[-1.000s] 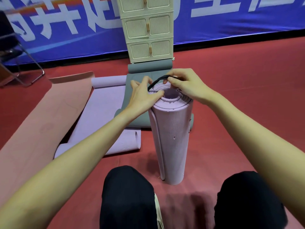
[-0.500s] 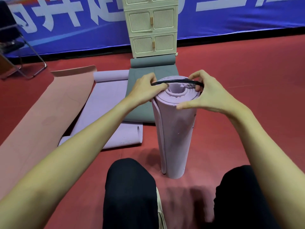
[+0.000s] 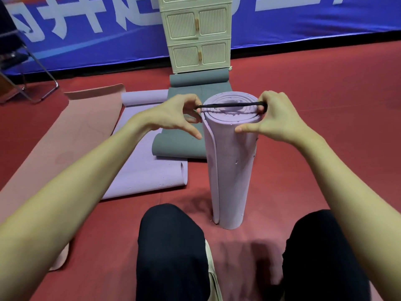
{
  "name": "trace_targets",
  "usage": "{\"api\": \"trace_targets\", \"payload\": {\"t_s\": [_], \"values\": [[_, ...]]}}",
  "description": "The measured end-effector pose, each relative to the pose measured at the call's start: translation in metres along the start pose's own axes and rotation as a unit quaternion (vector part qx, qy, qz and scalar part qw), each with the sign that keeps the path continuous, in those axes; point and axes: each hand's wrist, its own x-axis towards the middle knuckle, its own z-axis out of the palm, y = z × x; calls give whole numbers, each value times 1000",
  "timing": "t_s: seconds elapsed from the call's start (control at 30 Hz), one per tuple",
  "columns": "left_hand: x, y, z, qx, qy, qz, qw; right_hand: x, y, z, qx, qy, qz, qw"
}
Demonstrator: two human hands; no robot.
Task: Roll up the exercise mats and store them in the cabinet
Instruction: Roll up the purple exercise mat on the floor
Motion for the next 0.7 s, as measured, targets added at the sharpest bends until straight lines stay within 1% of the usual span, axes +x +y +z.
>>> {"api": "trace_targets", "payload": {"t_s": [0.07,0.17,0.3,0.4,0.47,0.53,0.63,0.7], "values": [[1,-6,9,12,62,25,998,-5,-1,7,-8,41,-1,999],[1,-17,21,45,172,52,983,-18,-3,23,11,108,-22,994],[-1,-31,43,16,295,60,954,-28,-2,41,37,185,-34,981],[0,-35,65,-10,355,55,933,-32,0,50,40,221,-41,973],[-1,-36,75,-17,377,60,924,-34,2,52,35,221,-48,974],[-4,-36,79,-28,377,71,923,-35,6,50,37,212,-63,974],[-10,-33,82,-45,344,89,934,-39,13,45,67,191,-99,974],[-13,-33,83,-80,311,84,943,-44,16,45,87,171,-112,975]]}}
